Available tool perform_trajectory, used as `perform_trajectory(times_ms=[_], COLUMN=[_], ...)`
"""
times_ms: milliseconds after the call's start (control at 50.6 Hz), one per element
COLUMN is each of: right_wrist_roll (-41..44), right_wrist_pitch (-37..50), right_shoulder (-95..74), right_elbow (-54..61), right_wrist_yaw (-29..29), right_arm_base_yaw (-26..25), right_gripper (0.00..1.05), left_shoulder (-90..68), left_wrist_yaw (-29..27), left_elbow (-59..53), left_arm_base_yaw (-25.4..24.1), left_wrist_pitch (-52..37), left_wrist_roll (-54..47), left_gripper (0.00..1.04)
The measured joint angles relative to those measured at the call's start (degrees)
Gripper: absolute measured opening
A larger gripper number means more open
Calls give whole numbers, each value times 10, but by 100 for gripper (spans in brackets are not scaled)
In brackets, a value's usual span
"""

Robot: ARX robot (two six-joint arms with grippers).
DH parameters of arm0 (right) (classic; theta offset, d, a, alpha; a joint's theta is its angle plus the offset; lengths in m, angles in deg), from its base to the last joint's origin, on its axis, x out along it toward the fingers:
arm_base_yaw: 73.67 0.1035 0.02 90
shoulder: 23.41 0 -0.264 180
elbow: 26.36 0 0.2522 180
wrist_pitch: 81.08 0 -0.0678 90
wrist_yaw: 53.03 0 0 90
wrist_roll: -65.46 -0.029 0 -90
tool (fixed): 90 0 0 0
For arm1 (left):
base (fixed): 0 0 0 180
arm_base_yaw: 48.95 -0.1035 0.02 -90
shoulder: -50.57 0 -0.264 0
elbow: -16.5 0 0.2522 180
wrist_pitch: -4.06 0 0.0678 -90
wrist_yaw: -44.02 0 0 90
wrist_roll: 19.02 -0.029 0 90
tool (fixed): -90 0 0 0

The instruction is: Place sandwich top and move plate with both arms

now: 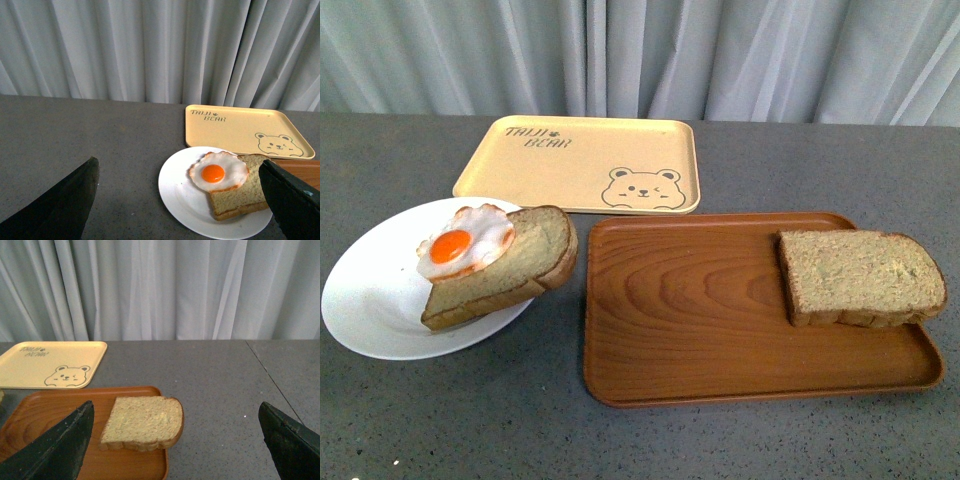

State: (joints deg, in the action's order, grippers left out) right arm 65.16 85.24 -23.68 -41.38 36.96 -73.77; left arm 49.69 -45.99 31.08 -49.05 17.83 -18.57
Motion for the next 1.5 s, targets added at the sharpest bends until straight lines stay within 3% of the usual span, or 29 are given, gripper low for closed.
perform_trajectory(times_ms=[829,908,987,1086,1224,1323,1501], right_wrist_roll=[0,-39,-66,-93,-129,-138,-152], right_wrist_pitch=[0,-120,-59,129,250,295,319], right_shoulder=[0,-126,-283,-545,-784,-934,-1051], right_elbow=[0,-64,-105,-171,-245,-292,-342], right_wrist_yaw=[0,61,88,127,192,200,201], right_arm_base_yaw=[0,-30,-67,-108,-123,-118,-108], right_gripper=[96,96,96,96,96,96,96], left_shoulder=[0,0,0,0,0,0,0], left_wrist_yaw=[0,0,0,0,0,0,0], left_elbow=[0,0,0,0,0,0,0], left_arm_base_yaw=[0,0,0,0,0,0,0], left_wrist_pitch=[0,0,0,0,0,0,0], left_wrist_roll=[0,0,0,0,0,0,0], left_gripper=[96,96,96,96,96,96,96])
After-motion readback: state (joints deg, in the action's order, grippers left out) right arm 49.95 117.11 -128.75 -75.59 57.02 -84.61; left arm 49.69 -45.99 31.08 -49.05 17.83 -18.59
